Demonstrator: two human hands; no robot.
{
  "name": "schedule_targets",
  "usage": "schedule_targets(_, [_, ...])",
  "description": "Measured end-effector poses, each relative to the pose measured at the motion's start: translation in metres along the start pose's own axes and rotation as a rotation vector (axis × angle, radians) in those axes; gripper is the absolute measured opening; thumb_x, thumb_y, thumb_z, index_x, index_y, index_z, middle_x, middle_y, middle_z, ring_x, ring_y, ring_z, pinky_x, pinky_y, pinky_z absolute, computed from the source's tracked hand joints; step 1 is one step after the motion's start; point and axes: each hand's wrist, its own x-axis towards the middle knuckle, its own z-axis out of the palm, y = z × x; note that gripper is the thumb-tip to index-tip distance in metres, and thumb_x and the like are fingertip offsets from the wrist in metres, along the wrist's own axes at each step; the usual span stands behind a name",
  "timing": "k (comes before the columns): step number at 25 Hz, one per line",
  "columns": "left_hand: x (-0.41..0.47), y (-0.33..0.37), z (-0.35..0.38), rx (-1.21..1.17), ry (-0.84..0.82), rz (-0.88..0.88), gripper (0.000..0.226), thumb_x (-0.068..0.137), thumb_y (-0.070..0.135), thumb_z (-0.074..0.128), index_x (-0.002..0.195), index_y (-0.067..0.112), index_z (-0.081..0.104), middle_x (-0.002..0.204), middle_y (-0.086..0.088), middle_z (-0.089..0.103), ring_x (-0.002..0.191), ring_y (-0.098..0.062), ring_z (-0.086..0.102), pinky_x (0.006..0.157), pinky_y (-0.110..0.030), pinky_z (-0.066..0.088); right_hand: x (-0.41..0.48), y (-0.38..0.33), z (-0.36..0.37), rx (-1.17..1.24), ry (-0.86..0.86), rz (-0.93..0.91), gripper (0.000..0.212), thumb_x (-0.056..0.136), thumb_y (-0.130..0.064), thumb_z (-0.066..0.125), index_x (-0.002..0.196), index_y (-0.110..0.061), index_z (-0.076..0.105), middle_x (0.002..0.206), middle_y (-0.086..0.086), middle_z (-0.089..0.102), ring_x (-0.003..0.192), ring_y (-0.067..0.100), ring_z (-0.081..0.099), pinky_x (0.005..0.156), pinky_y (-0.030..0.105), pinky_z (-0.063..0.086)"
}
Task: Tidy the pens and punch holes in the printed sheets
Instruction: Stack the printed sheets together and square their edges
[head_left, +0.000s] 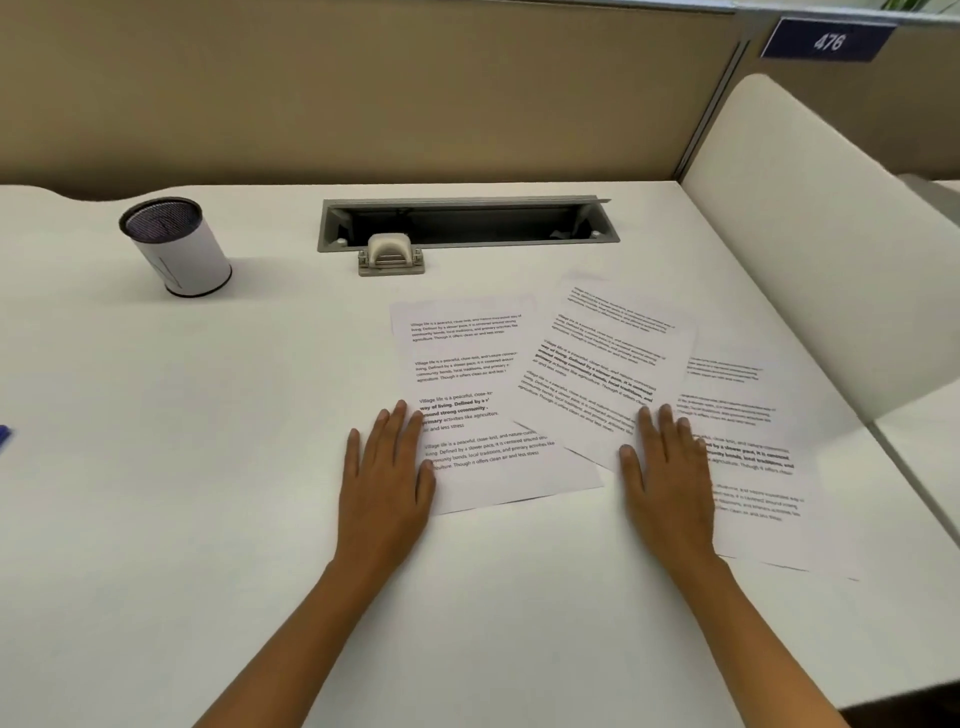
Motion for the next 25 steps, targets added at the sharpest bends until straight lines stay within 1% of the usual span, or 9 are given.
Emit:
schedule_targets(6, [-0.027,-0.025,-0.014,-0.094,0.056,-0.06,0.061,0.089,0.036,0.022,0.144,0.015,0.038,0.155,-0.001,0.032,0.145,-0.018,0.026,0.121,-0.04,0.011,-0.029,-0.036,0.006,0.027,-0.054,-0.228,0.058,0.098,-0.043,0.03,0.152,-0.026,0.018,0.161,-0.003,0.011,0.149,0.017,0.007,0.122,0.036,0.005])
schedule_targets(10, [-0.044,-0.034,-0.019,-0.119,0.053,-0.063,0.06,0.093,0.043,0.024,0.147,0.019,0.033,0.156,0.002,0.03,0.145,-0.017,0.024,0.121,-0.039,0.011,-0.052,-0.065,0.01,0.072,-0.09,-0.309,0.056,0.099,-0.042,0.035,0.152,-0.028,0.019,0.161,-0.007,0.009,0.149,0.014,0.005,0.122,0.035,0.005])
schedule_targets(12, [-0.048,-0.035,-0.02,-0.094,0.023,-0.05,0.059,0.093,0.045,0.023,0.149,0.027,0.028,0.158,0.004,0.025,0.146,-0.016,0.02,0.121,-0.041,0.009,-0.058,-0.076,0.007,0.194,-0.067,-0.295,0.052,0.099,-0.037,0.04,0.149,-0.026,0.029,0.16,-0.006,0.018,0.148,0.012,0.013,0.121,0.033,0.01])
schedule_targets(14, [-0.051,-0.035,-0.019,-0.047,-0.003,-0.043,0.057,0.094,0.045,0.023,0.15,0.033,0.022,0.159,0.005,0.02,0.147,-0.017,0.017,0.121,-0.043,0.008,-0.054,-0.075,-0.003,0.364,0.046,-0.19,0.044,0.097,-0.026,0.049,0.141,-0.02,0.044,0.152,-0.001,0.035,0.141,0.017,0.028,0.117,0.033,0.023])
schedule_targets(16, [-0.052,-0.036,-0.018,0.011,-0.025,-0.034,0.056,0.095,0.044,0.022,0.15,0.036,0.02,0.16,0.005,0.017,0.148,-0.019,0.016,0.12,-0.046,0.01,-0.042,-0.061,-0.014,0.397,0.173,0.039,0.039,0.093,-0.011,0.053,0.133,-0.012,0.053,0.143,0.01,0.043,0.132,0.028,0.035,0.112,0.037,0.03])
schedule_targets(18, [-0.053,-0.037,-0.016,0.056,-0.036,-0.026,0.055,0.095,0.044,0.019,0.15,0.037,0.02,0.16,0.004,0.015,0.148,-0.021,0.016,0.12,-0.048,0.011,-0.029,-0.039,-0.026,0.307,0.205,0.352,0.042,0.088,0.0,0.05,0.129,-0.006,0.053,0.139,0.019,0.041,0.127,0.039,0.034,0.108,0.045,0.031])
schedule_targets(20, [-0.053,-0.039,-0.014,0.078,-0.039,-0.024,0.055,0.095,0.044,0.018,0.15,0.037,0.02,0.16,0.004,0.015,0.148,-0.021,0.016,0.119,-0.048,0.012,-0.022,-0.022,-0.035,0.238,0.146,0.605,0.044,0.087,-0.001,0.048,0.131,-0.002,0.048,0.142,0.023,0.034,0.128,0.043,0.03,0.107,0.047,0.028])
schedule_targets(22, [-0.053,-0.039,-0.014,0.082,-0.041,-0.021,0.055,0.095,0.044,0.018,0.15,0.036,0.02,0.16,0.004,0.015,0.147,-0.022,0.017,0.119,-0.048,0.012,-0.022,-0.019,-0.038,0.148,0.076,0.655,0.045,0.087,-0.003,0.049,0.13,0.002,0.045,0.142,0.024,0.032,0.127,0.042,0.03,0.106,0.046,0.027])
schedule_targets(25, [-0.053,-0.039,-0.015,0.075,-0.039,-0.023,0.055,0.095,0.045,0.018,0.149,0.037,0.022,0.16,0.004,0.016,0.147,-0.022,0.018,0.119,-0.049,0.013,-0.028,-0.036,-0.034,0.059,0.038,0.558,0.044,0.082,0.0,0.049,0.125,0.004,0.045,0.134,0.025,0.036,0.12,0.041,0.035,0.1,0.046,0.031])
